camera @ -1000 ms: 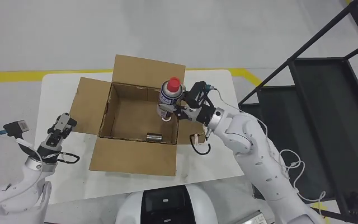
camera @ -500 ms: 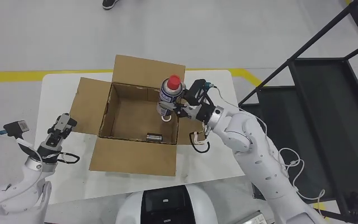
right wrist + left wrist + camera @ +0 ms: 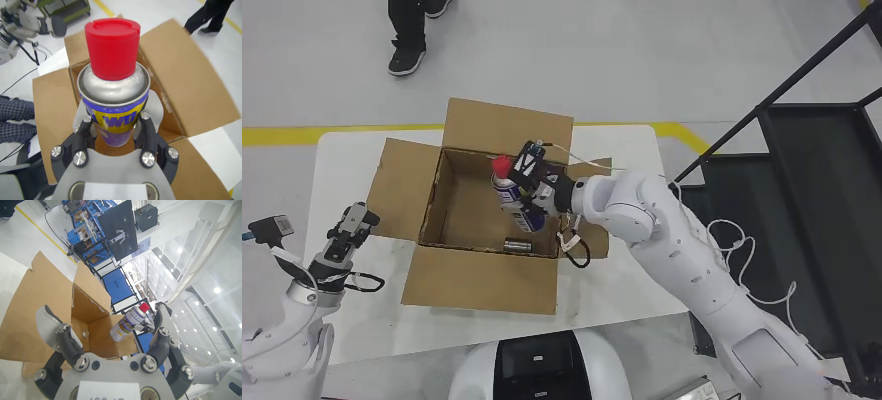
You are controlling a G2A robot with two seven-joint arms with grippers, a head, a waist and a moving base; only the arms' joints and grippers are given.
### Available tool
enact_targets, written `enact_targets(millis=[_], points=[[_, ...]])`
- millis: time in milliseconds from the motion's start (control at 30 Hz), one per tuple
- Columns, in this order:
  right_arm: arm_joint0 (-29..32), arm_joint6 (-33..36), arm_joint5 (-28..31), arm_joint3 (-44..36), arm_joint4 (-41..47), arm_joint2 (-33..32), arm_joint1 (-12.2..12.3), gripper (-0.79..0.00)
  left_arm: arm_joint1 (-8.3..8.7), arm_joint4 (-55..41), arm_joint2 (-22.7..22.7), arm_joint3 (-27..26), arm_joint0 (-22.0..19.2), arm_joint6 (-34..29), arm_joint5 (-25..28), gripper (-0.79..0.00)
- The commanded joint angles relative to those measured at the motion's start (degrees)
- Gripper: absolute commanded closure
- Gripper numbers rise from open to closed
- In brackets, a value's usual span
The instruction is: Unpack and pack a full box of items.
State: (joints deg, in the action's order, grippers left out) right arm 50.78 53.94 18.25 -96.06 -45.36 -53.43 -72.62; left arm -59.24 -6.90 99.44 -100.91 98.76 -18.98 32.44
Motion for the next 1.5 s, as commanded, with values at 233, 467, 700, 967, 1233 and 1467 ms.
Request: enact_targets(millis=[233, 467, 700, 967, 1233, 1467], points=[[-12.43, 5.07, -4.42, 16.85, 0.32, 13.69, -4.71, 0.0, 0.0, 0.0, 0.0, 0.0, 0.0, 0.0, 0.0, -0.785], [-17.8, 6.25, -5.79, 28.29, 2.71, 19.52, -8.42, -0.548, 0.0, 0.0, 0.0, 0.0, 0.0, 0.0, 0.0, -0.785], [-20.3, 3.02, -5.28, 34.61, 6.12, 19.83, -10.44, -0.785, -0.06, 1.59, 0.64, 0.14, -0.59, 1.39, -1.07, -0.785], [-15.15, -7.51, 8.33, 30.05, 16.34, 9.19, -7.66, -0.785, -0.42, 4.54, 3.31, 5.65, -4.18, 8.36, -2.79, -0.785], [0.05, -11.37, 20.31, 14.01, 30.43, -9.95, -1.95, -0.785, -0.67, 9.26, 3.39, 14.51, -10.7, 12.53, -4.02, -0.785], [10.74, -11.95, 19.95, 1.32, 33.76, -22.35, 0.95, -0.785, -1.42, 14.73, -3.3, 25.4, -19.88, 12.64, -5.78, -0.785]])
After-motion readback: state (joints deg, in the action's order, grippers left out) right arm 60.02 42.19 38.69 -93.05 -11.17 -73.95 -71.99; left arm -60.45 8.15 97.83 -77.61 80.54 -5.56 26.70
